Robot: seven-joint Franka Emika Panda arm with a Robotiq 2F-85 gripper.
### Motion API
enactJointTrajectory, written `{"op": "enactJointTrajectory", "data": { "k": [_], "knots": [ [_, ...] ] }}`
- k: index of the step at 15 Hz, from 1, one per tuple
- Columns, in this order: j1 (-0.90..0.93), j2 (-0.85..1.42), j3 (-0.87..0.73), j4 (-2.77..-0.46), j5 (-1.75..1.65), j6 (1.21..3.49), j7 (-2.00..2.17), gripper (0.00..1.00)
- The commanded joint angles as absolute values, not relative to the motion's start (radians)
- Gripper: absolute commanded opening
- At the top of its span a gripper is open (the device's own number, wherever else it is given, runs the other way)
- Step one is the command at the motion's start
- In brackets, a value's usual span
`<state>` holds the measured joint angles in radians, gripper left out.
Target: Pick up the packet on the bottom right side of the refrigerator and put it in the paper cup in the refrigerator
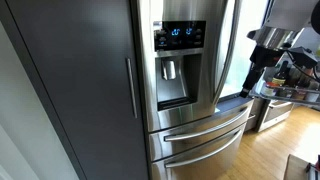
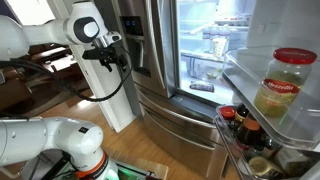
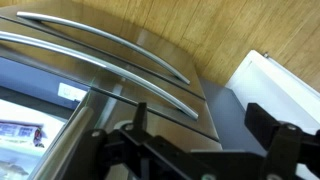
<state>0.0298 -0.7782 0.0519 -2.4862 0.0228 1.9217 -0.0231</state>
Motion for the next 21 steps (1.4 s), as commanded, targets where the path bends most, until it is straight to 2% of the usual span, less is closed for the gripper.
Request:
{"op": "enactJointTrajectory", "data": {
  "k": [1, 18, 21],
  "knots": [
    [0.037, -0.777, 0.047, -2.484, 0.018, 1.920, -0.018, 1.00],
    [0.022, -0.771, 0.044, -2.491, 0.000, 1.940, -0.017, 1.00],
    [-0.010, -0.782, -0.016, -2.529, -0.038, 1.986, -0.072, 1.00]
  ]
}}
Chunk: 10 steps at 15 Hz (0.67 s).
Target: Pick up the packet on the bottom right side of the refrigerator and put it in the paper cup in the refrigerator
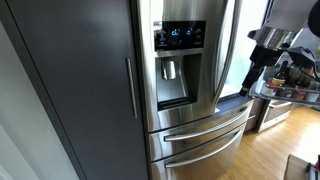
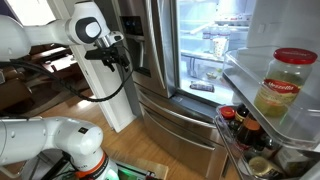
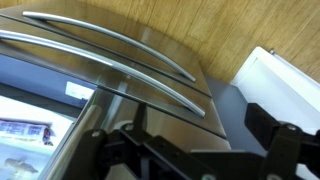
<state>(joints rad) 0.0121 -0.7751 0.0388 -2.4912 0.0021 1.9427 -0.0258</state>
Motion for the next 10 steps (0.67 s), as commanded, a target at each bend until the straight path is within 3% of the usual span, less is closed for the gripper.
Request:
{"op": "enactJointTrajectory", "data": {
  "k": [1, 10],
  "knots": [
    [-0.018, -0.788, -0.036, -2.542, -0.049, 1.991, -0.095, 1.00],
    [-0.159, -0.753, -0.272, -2.675, -0.334, 2.219, -0.438, 1.00]
  ]
}}
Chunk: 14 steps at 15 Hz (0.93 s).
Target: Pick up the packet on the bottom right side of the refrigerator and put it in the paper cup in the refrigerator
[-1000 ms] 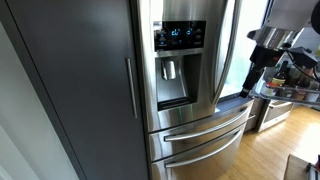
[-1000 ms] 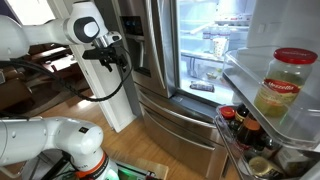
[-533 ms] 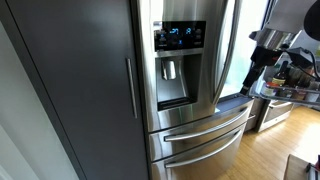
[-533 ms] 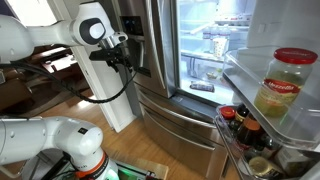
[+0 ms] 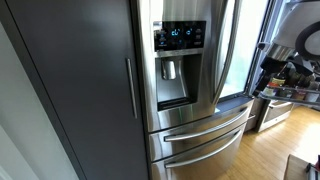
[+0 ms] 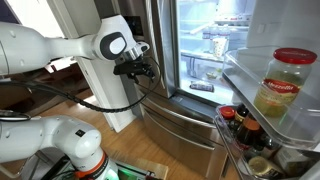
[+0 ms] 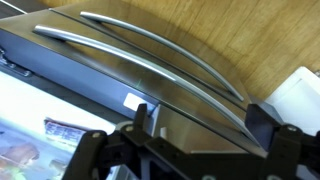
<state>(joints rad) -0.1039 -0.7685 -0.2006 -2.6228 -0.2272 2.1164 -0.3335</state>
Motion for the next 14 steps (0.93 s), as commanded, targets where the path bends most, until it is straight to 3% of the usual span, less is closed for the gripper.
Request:
{"op": "enactJointTrajectory", "data": {
  "k": [1, 11, 14],
  "knots": [
    [-0.188, -0.740, -0.298, -2.678, -0.380, 2.248, -0.469, 1.00],
    [-0.206, -0.734, -0.313, -2.671, -0.369, 2.264, -0.475, 1.00],
    [-0.250, -0.617, -0.351, -2.619, -0.419, 2.375, -0.468, 1.00]
  ]
}}
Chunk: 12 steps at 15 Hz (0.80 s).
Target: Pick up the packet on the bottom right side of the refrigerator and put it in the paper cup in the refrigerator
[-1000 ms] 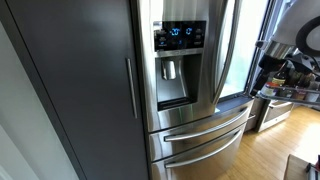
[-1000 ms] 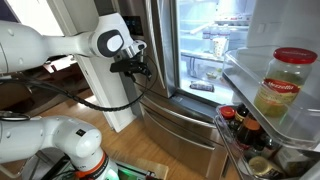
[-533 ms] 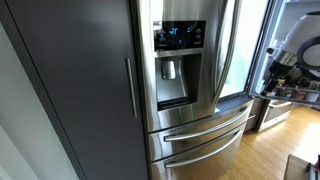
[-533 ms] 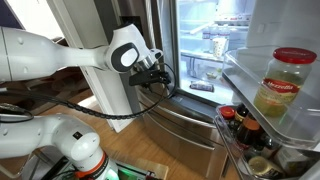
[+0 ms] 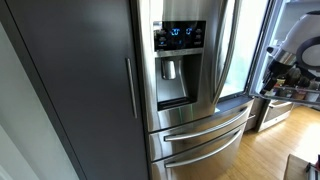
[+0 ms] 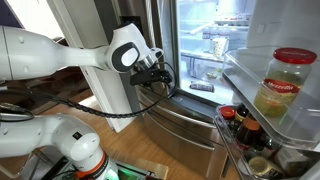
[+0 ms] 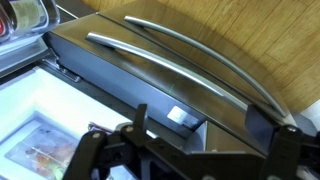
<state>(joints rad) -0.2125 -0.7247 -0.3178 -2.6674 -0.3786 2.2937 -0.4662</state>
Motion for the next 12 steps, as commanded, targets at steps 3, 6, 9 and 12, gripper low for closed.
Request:
{"op": "enactJointTrajectory", "data": {
  "k": [3, 6, 9, 12],
  "knots": [
    [-0.311, -0.467, -0.387, -2.551, -0.490, 2.505, -0.487, 1.00],
    [-0.304, -0.299, -0.435, -2.460, -0.461, 2.617, -0.532, 1.00],
    [-0.316, -0.323, -0.421, -2.485, -0.431, 2.646, -0.542, 1.00],
    [-0.310, -0.224, -0.424, -2.433, -0.407, 2.689, -0.557, 1.00]
  ]
}}
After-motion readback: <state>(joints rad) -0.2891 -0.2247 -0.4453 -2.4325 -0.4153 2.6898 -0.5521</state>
